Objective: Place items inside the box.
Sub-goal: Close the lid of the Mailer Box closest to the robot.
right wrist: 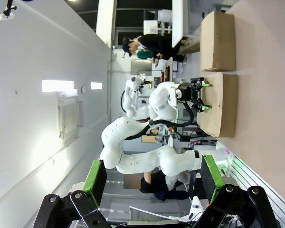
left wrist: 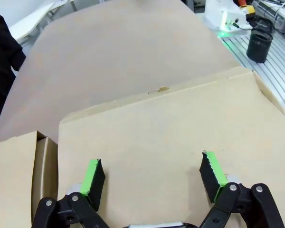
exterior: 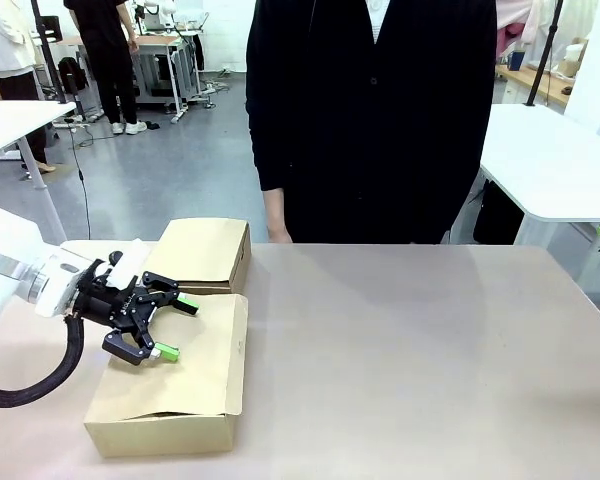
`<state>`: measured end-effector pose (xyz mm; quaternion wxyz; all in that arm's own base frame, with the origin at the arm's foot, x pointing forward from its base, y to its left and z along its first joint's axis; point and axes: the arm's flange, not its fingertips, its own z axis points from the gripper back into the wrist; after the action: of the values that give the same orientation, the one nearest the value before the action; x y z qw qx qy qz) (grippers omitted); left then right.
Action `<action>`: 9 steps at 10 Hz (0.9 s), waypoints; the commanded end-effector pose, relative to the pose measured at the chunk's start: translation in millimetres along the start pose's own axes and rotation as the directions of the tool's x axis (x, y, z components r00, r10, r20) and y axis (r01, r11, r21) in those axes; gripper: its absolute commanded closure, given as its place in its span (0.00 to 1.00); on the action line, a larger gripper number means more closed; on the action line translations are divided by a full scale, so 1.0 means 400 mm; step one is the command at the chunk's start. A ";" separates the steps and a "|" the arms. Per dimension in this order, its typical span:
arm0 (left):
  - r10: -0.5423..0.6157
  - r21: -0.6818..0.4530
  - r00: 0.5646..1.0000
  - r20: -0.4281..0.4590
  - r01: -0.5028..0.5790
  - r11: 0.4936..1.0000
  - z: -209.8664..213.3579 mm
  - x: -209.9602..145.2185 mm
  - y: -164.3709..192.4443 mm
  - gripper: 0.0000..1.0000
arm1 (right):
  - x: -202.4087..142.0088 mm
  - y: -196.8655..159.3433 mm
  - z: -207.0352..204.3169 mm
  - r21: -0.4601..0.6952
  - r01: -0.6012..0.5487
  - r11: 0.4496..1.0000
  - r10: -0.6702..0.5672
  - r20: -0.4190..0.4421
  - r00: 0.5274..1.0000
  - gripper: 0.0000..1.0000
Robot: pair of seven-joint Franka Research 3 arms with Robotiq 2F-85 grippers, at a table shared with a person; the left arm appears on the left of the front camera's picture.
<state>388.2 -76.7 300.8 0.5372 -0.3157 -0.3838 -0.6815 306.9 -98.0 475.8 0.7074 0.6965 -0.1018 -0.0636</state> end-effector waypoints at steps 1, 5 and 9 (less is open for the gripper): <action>-0.004 0.011 0.999 -0.048 0.004 1.000 -0.016 0.018 -0.196 0.00 | -0.004 0.003 0.007 -0.006 -0.019 1.000 0.019 -0.010 1.000 0.00; 0.140 -0.022 0.988 0.072 -0.138 0.990 0.068 0.107 -0.195 0.00 | -0.004 0.003 0.007 -0.006 -0.019 1.000 0.019 -0.010 1.000 0.00; 0.511 0.035 0.856 0.076 -0.514 0.857 0.212 0.184 -0.161 0.00 | -0.004 0.003 0.007 -0.006 -0.019 1.000 0.019 -0.010 1.000 0.00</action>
<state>372.1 -30.4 391.8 0.6641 -0.3974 -0.3434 -0.5321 307.0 -98.0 475.8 0.7075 0.6965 -0.1017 -0.0636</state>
